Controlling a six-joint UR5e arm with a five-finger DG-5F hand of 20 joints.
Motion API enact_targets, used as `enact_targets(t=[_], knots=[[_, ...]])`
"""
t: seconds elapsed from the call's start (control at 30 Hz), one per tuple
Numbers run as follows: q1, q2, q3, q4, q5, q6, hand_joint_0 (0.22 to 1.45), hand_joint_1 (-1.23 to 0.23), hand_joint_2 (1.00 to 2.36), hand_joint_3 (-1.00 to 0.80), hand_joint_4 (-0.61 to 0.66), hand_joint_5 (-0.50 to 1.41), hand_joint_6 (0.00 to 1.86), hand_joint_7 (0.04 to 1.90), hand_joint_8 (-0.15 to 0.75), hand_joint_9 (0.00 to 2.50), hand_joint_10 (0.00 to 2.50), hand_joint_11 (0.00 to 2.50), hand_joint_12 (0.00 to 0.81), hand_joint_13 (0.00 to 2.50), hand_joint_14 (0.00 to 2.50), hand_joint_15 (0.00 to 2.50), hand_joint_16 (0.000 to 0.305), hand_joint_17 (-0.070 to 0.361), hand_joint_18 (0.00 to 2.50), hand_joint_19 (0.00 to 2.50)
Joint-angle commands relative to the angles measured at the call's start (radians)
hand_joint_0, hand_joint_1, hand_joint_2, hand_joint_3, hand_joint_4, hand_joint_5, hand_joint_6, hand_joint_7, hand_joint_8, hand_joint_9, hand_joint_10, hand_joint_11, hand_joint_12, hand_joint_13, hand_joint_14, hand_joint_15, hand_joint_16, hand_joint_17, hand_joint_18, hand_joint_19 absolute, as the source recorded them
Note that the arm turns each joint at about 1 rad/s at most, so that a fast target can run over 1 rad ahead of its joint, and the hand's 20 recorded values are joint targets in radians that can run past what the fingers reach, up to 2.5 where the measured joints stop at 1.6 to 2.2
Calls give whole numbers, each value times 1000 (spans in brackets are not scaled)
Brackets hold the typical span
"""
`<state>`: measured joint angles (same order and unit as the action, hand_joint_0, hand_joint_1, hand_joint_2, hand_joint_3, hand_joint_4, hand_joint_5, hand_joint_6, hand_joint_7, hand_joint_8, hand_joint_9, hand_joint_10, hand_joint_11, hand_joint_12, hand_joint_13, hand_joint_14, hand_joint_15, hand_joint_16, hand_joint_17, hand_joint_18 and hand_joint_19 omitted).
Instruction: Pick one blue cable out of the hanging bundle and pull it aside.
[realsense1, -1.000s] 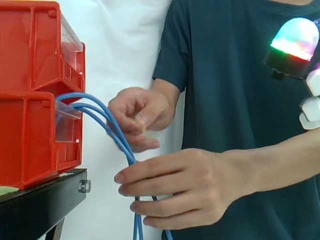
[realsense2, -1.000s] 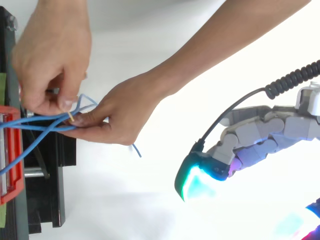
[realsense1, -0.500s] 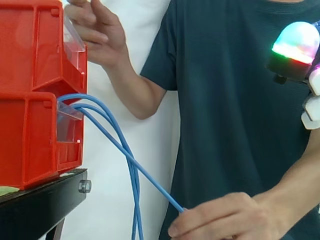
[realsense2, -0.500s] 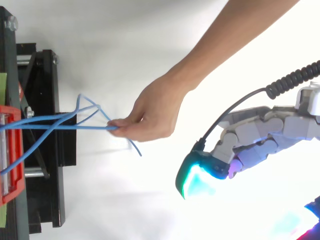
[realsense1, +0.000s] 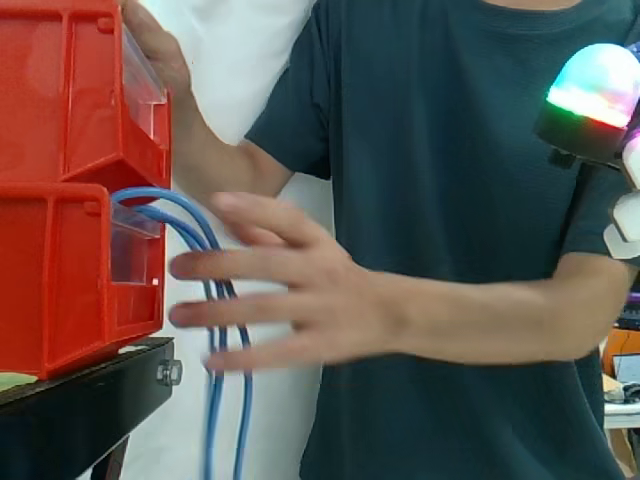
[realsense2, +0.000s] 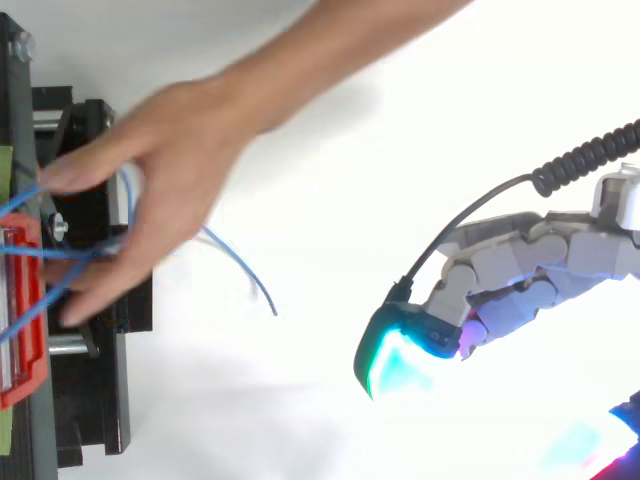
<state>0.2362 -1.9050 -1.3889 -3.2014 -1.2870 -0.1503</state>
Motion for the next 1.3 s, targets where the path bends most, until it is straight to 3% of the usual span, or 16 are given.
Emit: enact_targets(t=[0.0,1.27], knots=[[0,0,1,0,0,0,542,-594,1007,-420,170,-185,503,813,243,716,5,177,254,535,8,252,24,55,74,294],[0,0,-1,0,0,0,551,-595,1008,-410,192,-172,503,816,251,823,6,220,226,636,10,303,20,46,121,360]])
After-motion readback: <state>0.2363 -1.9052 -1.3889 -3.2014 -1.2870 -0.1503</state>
